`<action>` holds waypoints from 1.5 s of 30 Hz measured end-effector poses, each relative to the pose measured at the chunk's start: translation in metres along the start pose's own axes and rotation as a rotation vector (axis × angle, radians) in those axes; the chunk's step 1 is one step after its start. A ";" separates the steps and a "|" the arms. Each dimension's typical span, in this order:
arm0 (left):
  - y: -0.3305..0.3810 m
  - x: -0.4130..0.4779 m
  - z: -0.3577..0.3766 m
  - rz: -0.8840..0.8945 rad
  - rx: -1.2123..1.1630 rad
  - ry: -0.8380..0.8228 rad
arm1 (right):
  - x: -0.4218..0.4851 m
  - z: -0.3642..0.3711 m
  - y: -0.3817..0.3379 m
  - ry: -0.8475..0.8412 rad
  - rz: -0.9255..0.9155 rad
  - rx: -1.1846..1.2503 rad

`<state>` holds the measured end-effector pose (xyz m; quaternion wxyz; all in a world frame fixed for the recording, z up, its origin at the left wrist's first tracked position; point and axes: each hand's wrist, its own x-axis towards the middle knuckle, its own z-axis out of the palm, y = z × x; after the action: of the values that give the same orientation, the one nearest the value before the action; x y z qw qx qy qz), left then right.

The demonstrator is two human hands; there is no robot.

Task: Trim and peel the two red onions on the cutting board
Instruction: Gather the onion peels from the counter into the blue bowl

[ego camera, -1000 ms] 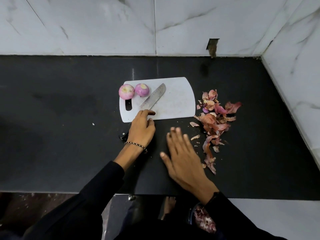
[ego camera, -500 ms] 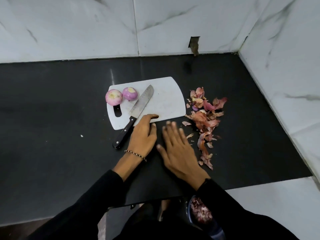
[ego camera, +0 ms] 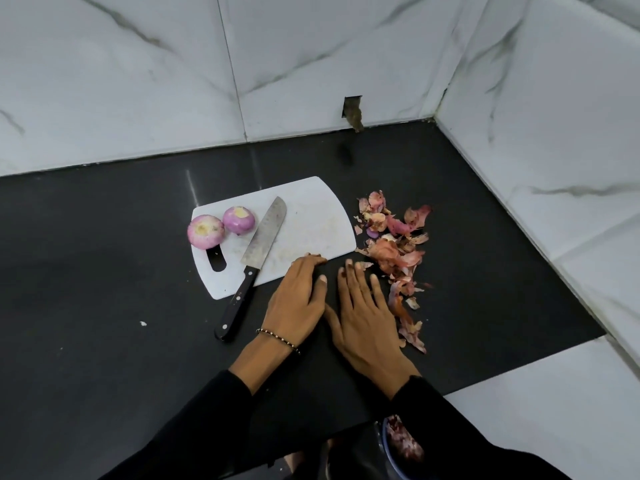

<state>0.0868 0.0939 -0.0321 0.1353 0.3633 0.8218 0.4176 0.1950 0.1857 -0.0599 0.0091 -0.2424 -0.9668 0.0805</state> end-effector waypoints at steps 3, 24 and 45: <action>0.006 0.008 0.003 0.015 0.008 -0.038 | 0.003 -0.011 -0.001 -0.040 0.010 0.070; 0.016 0.055 0.005 -0.093 0.004 0.026 | 0.078 -0.023 0.018 -0.063 0.021 0.207; 0.028 0.165 0.066 0.071 0.584 -0.426 | 0.173 -0.071 0.167 -0.384 -0.276 0.438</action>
<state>0.0198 0.2602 -0.0374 0.1794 0.4938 0.8467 0.0848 0.1248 0.4229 -0.0205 -0.1106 -0.0816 -0.9343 0.3290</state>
